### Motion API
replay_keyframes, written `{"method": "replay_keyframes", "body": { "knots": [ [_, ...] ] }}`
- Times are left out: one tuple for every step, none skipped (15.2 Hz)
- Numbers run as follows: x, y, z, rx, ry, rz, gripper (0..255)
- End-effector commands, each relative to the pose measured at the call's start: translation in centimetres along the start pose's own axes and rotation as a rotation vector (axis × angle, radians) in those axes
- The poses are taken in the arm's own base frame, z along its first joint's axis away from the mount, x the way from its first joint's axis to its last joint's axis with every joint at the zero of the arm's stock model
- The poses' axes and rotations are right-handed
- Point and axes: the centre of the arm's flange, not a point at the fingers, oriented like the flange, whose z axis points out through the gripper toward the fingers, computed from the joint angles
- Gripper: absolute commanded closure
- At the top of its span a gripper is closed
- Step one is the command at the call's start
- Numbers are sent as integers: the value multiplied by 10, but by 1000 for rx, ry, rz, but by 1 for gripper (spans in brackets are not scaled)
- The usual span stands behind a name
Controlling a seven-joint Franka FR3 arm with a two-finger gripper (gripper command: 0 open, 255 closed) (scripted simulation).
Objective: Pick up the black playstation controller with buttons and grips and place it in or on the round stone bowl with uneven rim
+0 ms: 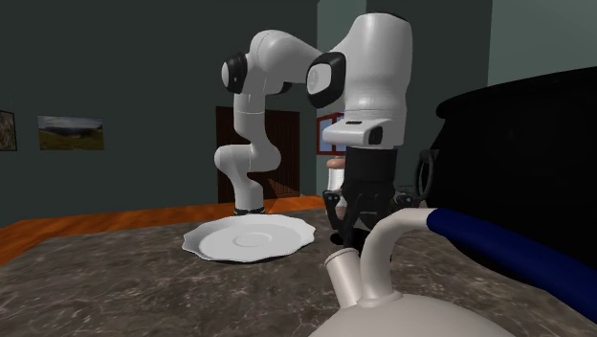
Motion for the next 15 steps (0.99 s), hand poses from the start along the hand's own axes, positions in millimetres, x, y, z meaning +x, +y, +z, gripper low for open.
{"method": "replay_keyframes", "body": {
  "knots": [
    [-2,-1,-11,0,0,0,255],
    [-2,0,-16,0,0,0,255],
    [-3,0,-21,0,0,0,255],
    [-3,0,-27,0,0,0,255],
    [-4,0,-32,0,0,0,255],
    [-4,0,-37,0,0,0,255],
    [-5,0,-42,0,0,0,255],
    [-5,1,-48,0,0,0,255],
    [-6,1,-53,0,0,0,255],
    [-6,1,-58,0,0,0,255],
    [-7,1,-63,0,0,0,255],
    [-7,1,-69,0,0,0,255],
    [-8,1,-74,0,0,0,255],
    [-8,2,-79,0,0,0,255],
    [-9,2,-84,0,0,0,255]
  ]
}}
